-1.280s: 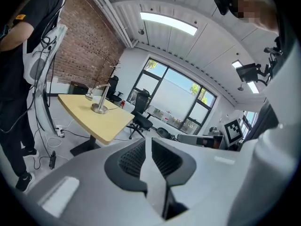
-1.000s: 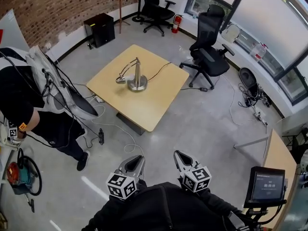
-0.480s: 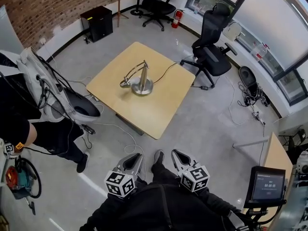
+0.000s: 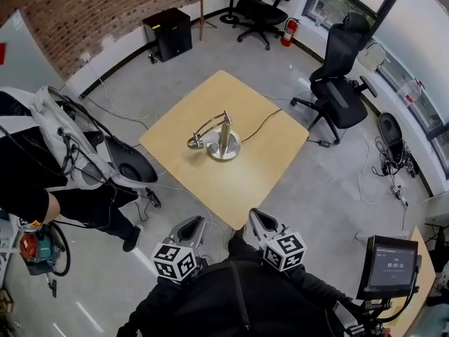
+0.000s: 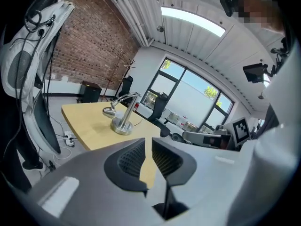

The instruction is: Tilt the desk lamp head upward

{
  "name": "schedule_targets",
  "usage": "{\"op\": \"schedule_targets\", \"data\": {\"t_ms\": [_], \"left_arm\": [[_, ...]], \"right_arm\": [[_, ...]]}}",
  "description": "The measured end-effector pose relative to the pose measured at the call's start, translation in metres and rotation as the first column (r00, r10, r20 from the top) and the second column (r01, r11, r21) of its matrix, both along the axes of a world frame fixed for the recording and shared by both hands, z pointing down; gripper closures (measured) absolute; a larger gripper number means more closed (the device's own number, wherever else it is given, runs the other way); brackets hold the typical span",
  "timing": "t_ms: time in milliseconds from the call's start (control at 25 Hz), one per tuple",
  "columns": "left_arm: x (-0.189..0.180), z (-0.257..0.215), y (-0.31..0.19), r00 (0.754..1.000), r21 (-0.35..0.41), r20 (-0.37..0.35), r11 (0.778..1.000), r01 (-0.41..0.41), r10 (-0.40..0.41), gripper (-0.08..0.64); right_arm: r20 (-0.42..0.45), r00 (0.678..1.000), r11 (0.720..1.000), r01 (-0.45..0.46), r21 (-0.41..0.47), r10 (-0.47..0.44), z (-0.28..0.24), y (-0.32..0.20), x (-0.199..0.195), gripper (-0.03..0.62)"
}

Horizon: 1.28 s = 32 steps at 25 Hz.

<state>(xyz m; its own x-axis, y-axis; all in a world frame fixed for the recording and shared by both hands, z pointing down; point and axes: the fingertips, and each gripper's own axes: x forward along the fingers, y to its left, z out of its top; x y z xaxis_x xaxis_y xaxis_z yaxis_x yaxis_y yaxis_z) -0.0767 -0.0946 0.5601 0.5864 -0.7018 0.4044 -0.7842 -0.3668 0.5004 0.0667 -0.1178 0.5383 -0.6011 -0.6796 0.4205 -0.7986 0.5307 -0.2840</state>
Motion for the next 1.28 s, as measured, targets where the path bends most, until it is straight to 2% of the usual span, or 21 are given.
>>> {"op": "schedule_targets", "data": {"t_ms": [240,480,720,840,960,1120,1280], "left_arm": [[0.014,0.003,-0.07,0.993,-0.026,0.059,0.994,0.104,-0.102,0.497],[-0.004,0.012,-0.144,0.97,-0.035,0.119,0.975,0.217,-0.212,0.487],[-0.015,0.042,-0.176,0.938,-0.112,0.14,0.936,0.333,-0.316,0.419],[-0.01,0.042,-0.178,0.932,-0.14,0.15,0.927,0.349,-0.329,0.397],[-0.022,0.058,-0.2,0.93,-0.157,0.149,0.921,0.357,-0.335,0.397],[-0.034,0.093,-0.25,0.935,-0.173,0.151,0.923,0.345,-0.321,0.397],[-0.026,0.093,-0.264,0.939,-0.166,0.162,0.93,0.328,-0.302,0.399]], "right_arm": [[0.03,0.999,0.999,0.045,-0.016,-0.045,0.006,-0.074,0.024,0.575],[0.024,0.997,0.997,0.073,-0.037,-0.072,0.018,-0.146,0.028,0.575],[0.029,0.994,0.992,0.104,-0.074,-0.102,0.032,-0.18,0.023,0.575],[0.022,0.996,0.993,0.092,-0.068,-0.091,0.019,-0.184,0.022,0.574],[0.012,0.995,0.994,0.101,-0.049,-0.1,0.019,-0.203,-0.001,0.572],[-0.055,0.989,0.991,0.133,-0.019,-0.134,0.041,-0.254,-0.037,0.507],[-0.138,0.974,0.983,0.183,0.004,-0.181,0.045,-0.276,-0.053,0.469]]}}
